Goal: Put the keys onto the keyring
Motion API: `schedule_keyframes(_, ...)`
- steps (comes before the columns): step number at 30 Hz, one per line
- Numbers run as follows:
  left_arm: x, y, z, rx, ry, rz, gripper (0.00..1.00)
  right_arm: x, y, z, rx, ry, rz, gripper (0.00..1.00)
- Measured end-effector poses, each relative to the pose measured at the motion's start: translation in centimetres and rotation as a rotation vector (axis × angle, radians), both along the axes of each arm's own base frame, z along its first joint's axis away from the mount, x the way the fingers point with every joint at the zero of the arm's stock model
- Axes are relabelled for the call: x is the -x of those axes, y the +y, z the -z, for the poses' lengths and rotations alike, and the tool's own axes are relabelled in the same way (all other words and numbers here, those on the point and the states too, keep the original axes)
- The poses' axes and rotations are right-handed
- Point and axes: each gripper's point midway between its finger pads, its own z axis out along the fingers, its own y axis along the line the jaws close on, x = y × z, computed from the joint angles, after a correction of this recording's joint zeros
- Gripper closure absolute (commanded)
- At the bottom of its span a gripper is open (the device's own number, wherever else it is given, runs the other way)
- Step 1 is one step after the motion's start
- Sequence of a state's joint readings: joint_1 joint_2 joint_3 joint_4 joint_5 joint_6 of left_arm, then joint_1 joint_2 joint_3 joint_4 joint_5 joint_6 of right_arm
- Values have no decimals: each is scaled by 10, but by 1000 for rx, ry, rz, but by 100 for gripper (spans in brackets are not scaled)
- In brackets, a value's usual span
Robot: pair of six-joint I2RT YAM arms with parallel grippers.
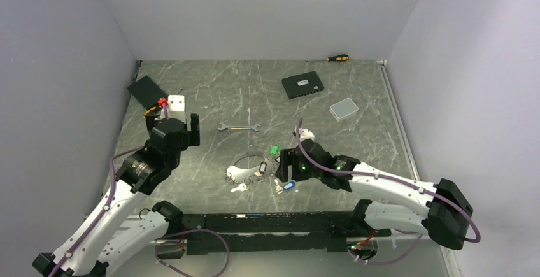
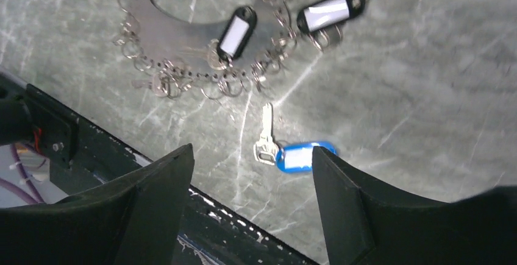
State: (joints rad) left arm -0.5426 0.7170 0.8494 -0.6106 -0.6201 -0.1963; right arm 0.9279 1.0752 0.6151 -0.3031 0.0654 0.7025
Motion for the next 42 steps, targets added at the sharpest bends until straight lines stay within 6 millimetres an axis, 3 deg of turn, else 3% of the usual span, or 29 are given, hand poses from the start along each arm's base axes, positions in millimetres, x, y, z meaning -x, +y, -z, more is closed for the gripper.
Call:
schedule_keyframes(9,0,2,0,-3,-1,-10,9,34,-9,33,47,81,106,37)
schedule_keyframes(26,0,4,-1,-6,-3,-18,9,39,-8,70,99,159,176,55)
schedule_keyframes(33,0,4,-1,-5,-6,-20,9,37,-3,73,100,157,173,55)
schedule_keyframes(38,0,4,-1,-5,-5,-20,9,35,2,70,90,153,171,37)
schedule_keyframes(42,0,4,-1,-6,-4,-20,9,36,0,67,91,150,161,41)
